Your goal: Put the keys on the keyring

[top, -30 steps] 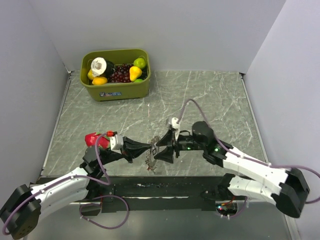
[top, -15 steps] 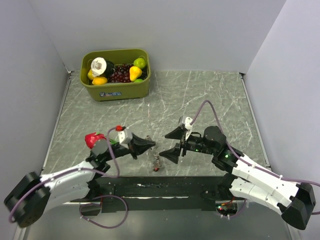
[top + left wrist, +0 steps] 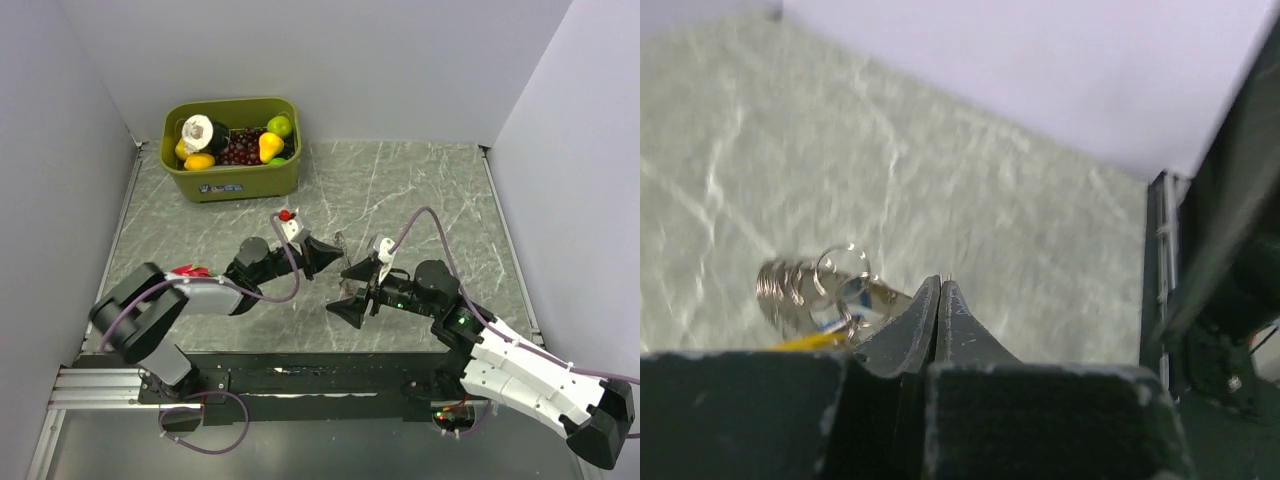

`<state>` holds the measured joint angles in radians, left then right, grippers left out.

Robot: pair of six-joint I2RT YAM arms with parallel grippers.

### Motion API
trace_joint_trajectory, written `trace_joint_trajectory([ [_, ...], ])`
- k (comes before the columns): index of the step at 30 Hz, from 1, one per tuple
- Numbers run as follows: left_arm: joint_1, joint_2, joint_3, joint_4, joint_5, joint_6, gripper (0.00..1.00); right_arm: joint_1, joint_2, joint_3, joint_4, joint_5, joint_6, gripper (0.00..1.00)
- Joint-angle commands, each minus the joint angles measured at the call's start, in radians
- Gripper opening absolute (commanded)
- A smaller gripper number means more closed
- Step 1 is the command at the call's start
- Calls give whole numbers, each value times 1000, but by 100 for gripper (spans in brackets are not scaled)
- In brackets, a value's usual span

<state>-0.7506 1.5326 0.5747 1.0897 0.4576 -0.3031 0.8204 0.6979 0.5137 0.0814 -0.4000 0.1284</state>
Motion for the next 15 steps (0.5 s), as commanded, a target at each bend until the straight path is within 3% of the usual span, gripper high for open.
trace_joint_trajectory([
  [1, -4, 136, -70, 216, -42, -86, 1, -7, -14, -40, 6, 43, 20, 100],
  [5, -12, 208, -192, 347, -62, -152, 2, -9, -8, -57, 18, 41, 39, 100],
  [8, -24, 192, -269, 395, -121, -172, 13, -7, 8, -53, 29, 38, 42, 100],
  [11, -39, 131, -306, 323, -180, -156, 52, -9, 28, -44, 38, 29, 42, 100],
  [13, -55, 88, -321, 268, -218, -136, 64, -7, 35, -38, 43, 26, 46, 100],
  [14, -59, 40, -326, 219, -240, -134, 89, -7, 38, -35, 46, 26, 45, 100],
  [15, -59, 14, -332, 202, -273, -134, 94, -9, 38, -30, 46, 27, 46, 100],
])
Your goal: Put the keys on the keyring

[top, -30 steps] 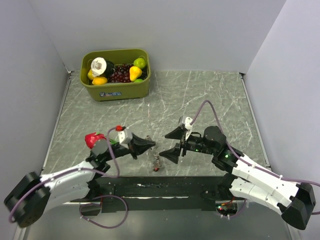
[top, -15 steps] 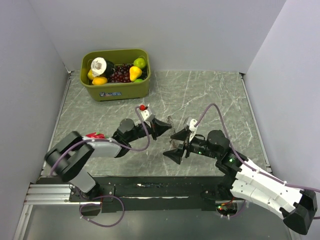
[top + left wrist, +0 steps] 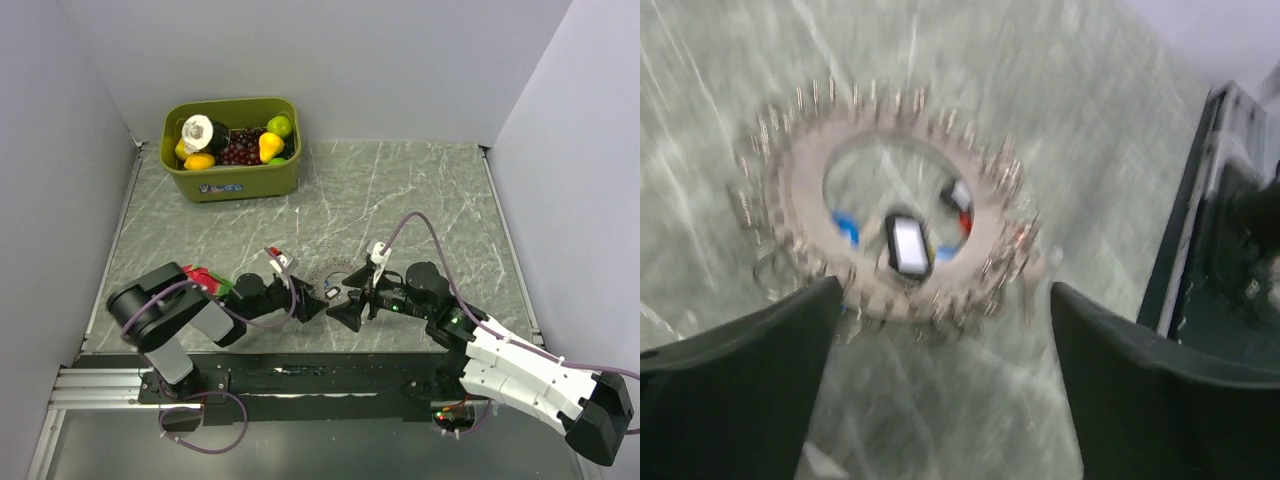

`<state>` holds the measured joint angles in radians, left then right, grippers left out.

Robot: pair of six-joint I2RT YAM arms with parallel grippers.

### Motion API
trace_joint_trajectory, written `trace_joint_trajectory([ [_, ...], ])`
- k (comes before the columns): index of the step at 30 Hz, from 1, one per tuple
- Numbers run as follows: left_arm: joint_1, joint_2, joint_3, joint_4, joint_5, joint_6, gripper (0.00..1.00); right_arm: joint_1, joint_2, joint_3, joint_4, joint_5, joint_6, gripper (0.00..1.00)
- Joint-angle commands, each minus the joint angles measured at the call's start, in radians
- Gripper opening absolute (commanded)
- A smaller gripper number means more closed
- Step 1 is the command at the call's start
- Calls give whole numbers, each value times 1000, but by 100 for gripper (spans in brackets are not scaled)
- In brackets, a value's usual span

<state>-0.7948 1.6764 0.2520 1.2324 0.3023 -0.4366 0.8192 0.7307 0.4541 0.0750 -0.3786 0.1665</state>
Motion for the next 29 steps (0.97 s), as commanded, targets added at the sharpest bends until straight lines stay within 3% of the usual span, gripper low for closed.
trace_joint_trajectory([
  [1, -17, -153, -20, 46, -136, -7, 98, -6, 7, 32, 52, 9, 8, 100],
  [9, -18, -403, 67, -416, -420, -140, 96, -9, 1, 66, 23, 81, -2, 100],
  [15, -18, -676, 36, -598, -650, -91, 96, -12, 33, 93, -15, 205, 18, 100],
  [19, -17, -909, 56, -854, -796, -56, 96, -23, 44, 101, -23, 297, 45, 100],
  [25, -18, -1159, 49, -1007, -891, -10, 96, -29, 38, 118, -34, 452, 60, 100],
  [29, -17, -1227, 27, -1024, -910, 3, 96, -43, -14, 71, 38, 548, 59, 100],
])
